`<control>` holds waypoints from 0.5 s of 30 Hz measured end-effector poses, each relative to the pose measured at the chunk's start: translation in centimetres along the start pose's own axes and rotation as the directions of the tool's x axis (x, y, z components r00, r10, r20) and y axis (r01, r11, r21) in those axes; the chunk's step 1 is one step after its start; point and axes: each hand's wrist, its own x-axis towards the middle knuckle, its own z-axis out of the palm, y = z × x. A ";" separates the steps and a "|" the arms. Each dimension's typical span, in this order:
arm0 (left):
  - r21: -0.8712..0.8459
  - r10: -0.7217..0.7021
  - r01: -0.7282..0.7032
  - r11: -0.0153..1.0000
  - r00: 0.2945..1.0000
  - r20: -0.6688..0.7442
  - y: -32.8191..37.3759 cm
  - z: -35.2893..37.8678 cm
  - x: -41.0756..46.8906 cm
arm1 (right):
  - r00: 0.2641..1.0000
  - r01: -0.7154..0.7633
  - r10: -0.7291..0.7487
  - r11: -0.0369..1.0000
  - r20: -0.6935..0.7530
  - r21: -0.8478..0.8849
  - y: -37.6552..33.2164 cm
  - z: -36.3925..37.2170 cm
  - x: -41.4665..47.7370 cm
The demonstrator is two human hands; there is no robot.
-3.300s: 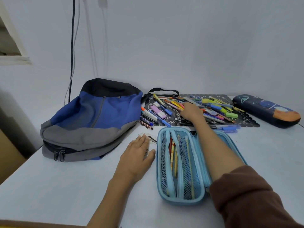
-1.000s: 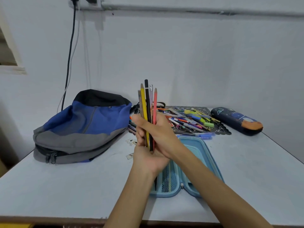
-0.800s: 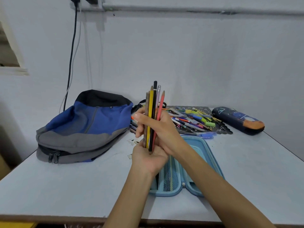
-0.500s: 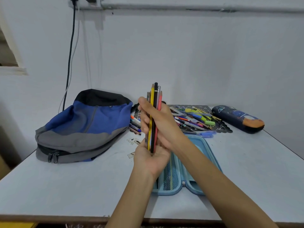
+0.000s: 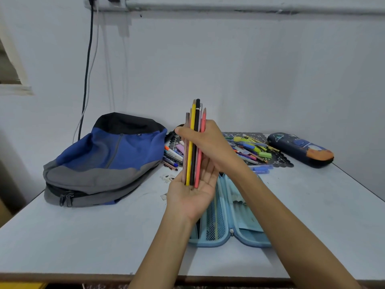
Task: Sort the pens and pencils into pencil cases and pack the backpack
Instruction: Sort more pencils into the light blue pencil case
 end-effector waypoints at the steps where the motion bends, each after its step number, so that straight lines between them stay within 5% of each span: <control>1: -0.016 -0.049 0.049 0.999 0.999 0.024 0.1 -0.1 -0.4 | 1.000 -0.003 0.004 0.999 0.016 -0.036 0.1 -0.1 0.1; 15: 0.046 -0.007 0.010 0.999 0.998 -0.066 0.4 -0.3 -0.4 | 0.990 -0.024 0.041 0.991 0.135 -0.128 0.1 -1.6 0.0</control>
